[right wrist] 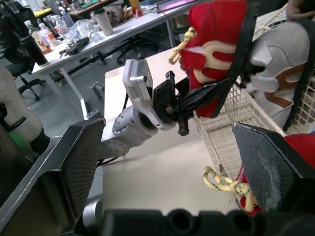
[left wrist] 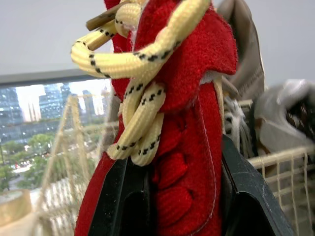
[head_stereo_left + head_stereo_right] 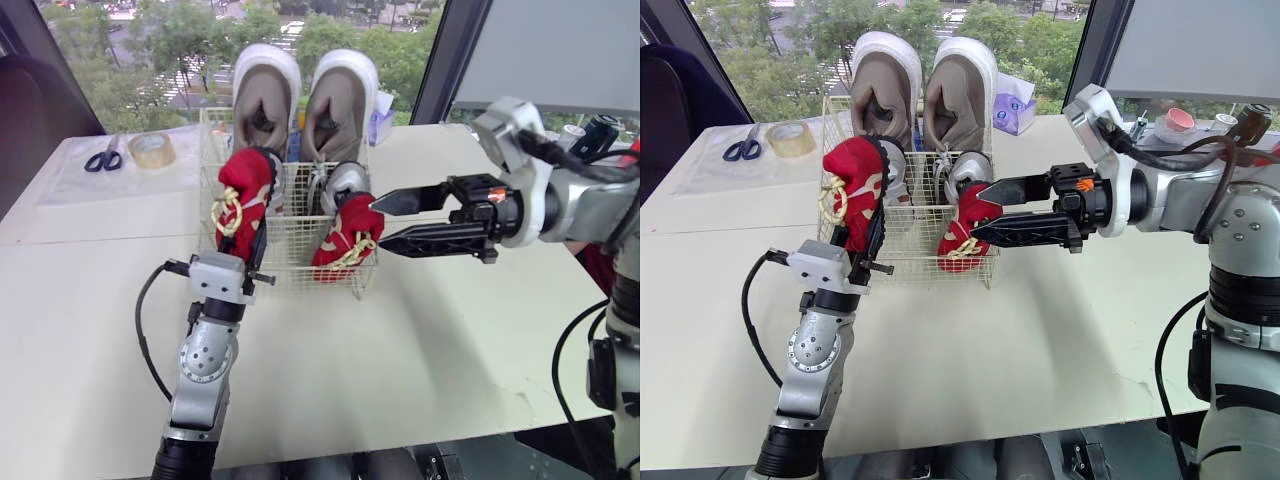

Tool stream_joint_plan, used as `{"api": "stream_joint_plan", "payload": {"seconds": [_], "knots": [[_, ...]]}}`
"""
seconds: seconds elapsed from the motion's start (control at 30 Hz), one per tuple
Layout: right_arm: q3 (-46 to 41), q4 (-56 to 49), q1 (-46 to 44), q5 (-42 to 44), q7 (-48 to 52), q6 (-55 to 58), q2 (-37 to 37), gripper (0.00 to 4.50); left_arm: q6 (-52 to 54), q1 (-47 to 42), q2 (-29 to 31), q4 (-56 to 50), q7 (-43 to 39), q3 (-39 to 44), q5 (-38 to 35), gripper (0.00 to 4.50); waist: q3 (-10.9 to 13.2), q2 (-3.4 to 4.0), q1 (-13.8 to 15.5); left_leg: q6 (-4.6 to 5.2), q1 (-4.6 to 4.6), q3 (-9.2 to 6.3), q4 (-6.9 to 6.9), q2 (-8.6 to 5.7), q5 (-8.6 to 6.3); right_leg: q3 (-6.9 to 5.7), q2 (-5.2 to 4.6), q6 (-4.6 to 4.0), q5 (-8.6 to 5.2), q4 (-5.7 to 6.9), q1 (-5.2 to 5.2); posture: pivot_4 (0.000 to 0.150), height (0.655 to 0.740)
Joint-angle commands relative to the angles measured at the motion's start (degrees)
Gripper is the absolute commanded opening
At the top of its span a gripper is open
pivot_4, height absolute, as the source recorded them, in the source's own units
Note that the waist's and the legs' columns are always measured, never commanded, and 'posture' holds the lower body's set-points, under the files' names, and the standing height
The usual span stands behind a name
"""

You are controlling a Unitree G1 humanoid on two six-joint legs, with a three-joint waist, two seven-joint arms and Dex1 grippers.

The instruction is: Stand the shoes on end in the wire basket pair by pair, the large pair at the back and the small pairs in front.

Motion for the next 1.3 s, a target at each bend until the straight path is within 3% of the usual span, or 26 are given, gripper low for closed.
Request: {"api": "stream_joint_plan", "payload": {"seconds": [0.03,0.1,0.23,0.27,0.5,0.77,0.87,1.03,1.3], "knots": [[-1.46,-0.40,-0.80,0.62,-0.37,-1.00,-0.28,4.50,2.63,5.40,0.53,-1.43,-1.56,0.66,-2.75,1.51,-0.03,0.06,-0.13,0.00,0.00,0.00,0.00,0.01,0.00,0.00,-0.01,0.00,0.00,0.00,-0.01,0.150,0.7400],[-1.42,-0.36,-0.27,0.37,-0.63,-1.44,0.07,4.50,4.82,8.22,0.97,-4.52,-2.46,0.77,-4.44,2.27,-0.14,0.24,-0.37,0.01,0.00,0.03,-0.03,0.01,-0.02,0.01,-0.06,0.00,0.00,-0.04,-0.03,0.150,0.7400],[-1.24,-0.15,0.33,0.25,-0.75,-2.13,0.41,4.50,11.37,11.86,1.92,-12.03,-3.54,1.45,-7.72,4.26,-0.14,0.28,-0.09,0.03,-0.11,0.04,-0.08,0.03,-0.03,-0.02,-0.02,0.00,-0.01,0.01,-0.21,0.150,0.7400],[-1.08,0.10,0.35,0.11,-0.72,-2.40,0.58,4.50,13.55,12.76,2.30,-14.30,-3.93,1.83,-9.20,4.40,-0.13,0.30,-0.03,0.02,-0.12,0.02,-0.06,0.04,-0.03,-0.04,0.00,0.00,-0.01,0.03,-0.22,0.150,0.7400],[0.66,2.03,0.36,-1.70,0.27,-4.33,2.12,4.50,27.80,18.25,7.26,-27.73,-6.43,6.83,-22.62,4.40,-0.12,0.31,-0.30,0.02,-0.40,0.05,-0.06,0.05,-0.03,-0.07,0.00,0.00,-0.01,-0.01,-0.49,0.150,0.7400],[2.14,3.54,0.24,-3.30,1.56,-6.04,2.87,4.50,40.76,17.51,15.69,-38.28,-7.91,11.71,-37.86,4.40,-0.12,0.29,-0.14,0.02,-0.52,0.04,-0.02,-0.03,-0.02,-0.10,-0.04,0.00,-0.01,-0.04,-0.50,0.150,0.7400],[1.95,3.33,0.57,-3.56,1.24,-6.22,3.44,4.50,41.32,14.33,16.18,-36.72,-6.56,10.85,-35.27,4.40,-0.12,0.30,-0.13,0.02,-0.48,0.03,-0.01,-0.03,-0.02,-0.10,-0.01,0.00,0.00,-0.03,-0.45,0.150,0.7400],[1.06,3.15,0.93,-3.47,0.59,-6.16,3.42,4.50,38.16,12.15,19.41,-32.91,-7.76,7.80,-23.89,4.40,-0.12,0.30,-0.13,0.02,-0.48,0.03,-0.01,-0.03,-0.01,-0.11,0.03,0.00,0.00,-0.01,-0.45,0.150,0.7400],[0.04,1.91,2.50,-2.84,-1.15,-6.22,3.67,4.50,28.93,11.54,23.36,-30.36,-11.04,10.81,-13.38,4.40,-0.11,0.30,-0.15,0.01,-0.49,0.05,-0.02,-0.01,-0.02,-0.11,0.01,-0.01,0.00,-0.03,-0.49,0.150,0.7400]]}}
